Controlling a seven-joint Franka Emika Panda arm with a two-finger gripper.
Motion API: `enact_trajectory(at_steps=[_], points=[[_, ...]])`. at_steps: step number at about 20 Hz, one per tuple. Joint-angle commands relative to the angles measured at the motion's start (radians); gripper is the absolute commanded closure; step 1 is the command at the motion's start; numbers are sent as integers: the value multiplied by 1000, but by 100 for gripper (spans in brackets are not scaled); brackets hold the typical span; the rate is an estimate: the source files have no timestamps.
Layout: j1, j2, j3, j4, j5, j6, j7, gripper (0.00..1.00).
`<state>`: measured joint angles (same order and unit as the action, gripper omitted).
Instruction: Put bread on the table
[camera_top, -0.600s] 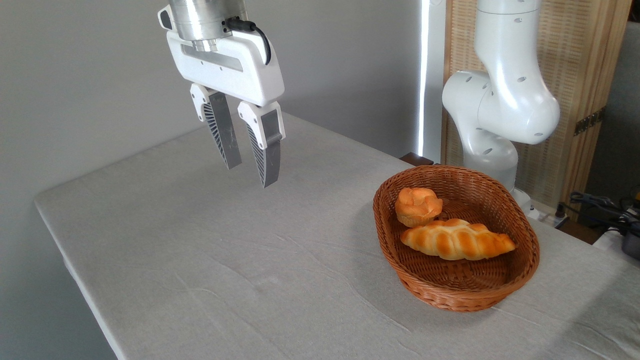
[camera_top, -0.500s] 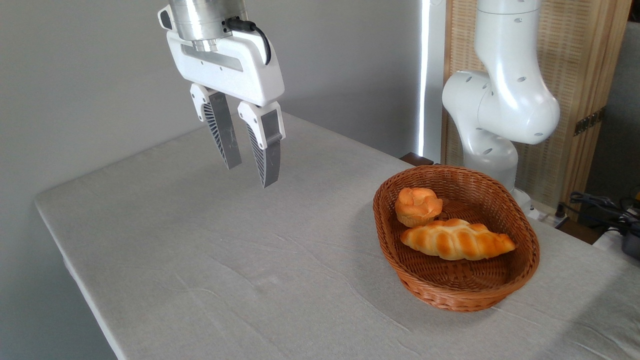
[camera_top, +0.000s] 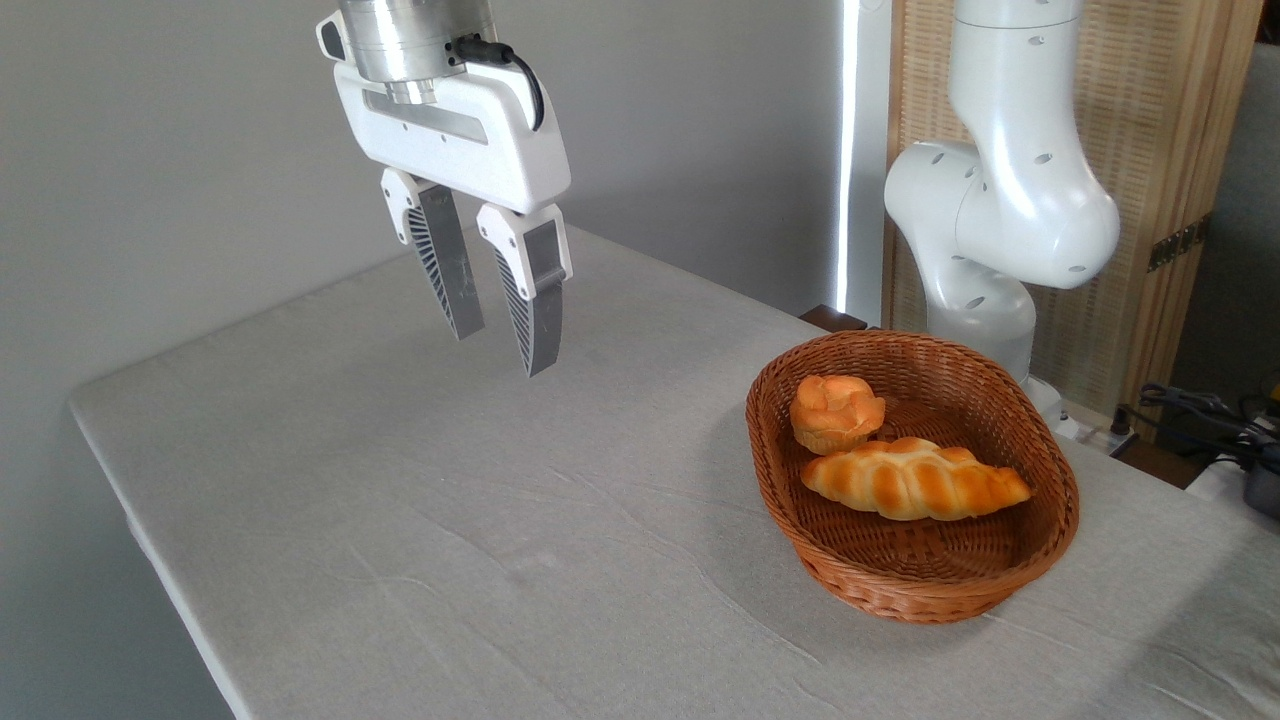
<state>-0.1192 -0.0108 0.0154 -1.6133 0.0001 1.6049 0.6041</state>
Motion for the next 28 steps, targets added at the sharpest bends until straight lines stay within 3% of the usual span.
enact_trajectory(at_steps=[1,4,8,13,20,22,25,28], points=[[6,-18,1,-34,-3,10,23,0],[6,-57,3,-86,-3,13,42,0],[4,-152,31,-207,-5,18,155,0],[1,-407,113,-537,-5,102,385,0],[22,-675,169,-894,-3,233,571,0],[29,-718,173,-945,-3,231,617,0],[26,-774,239,-1014,-3,228,712,0],[24,-779,291,-1020,-3,204,781,0]])
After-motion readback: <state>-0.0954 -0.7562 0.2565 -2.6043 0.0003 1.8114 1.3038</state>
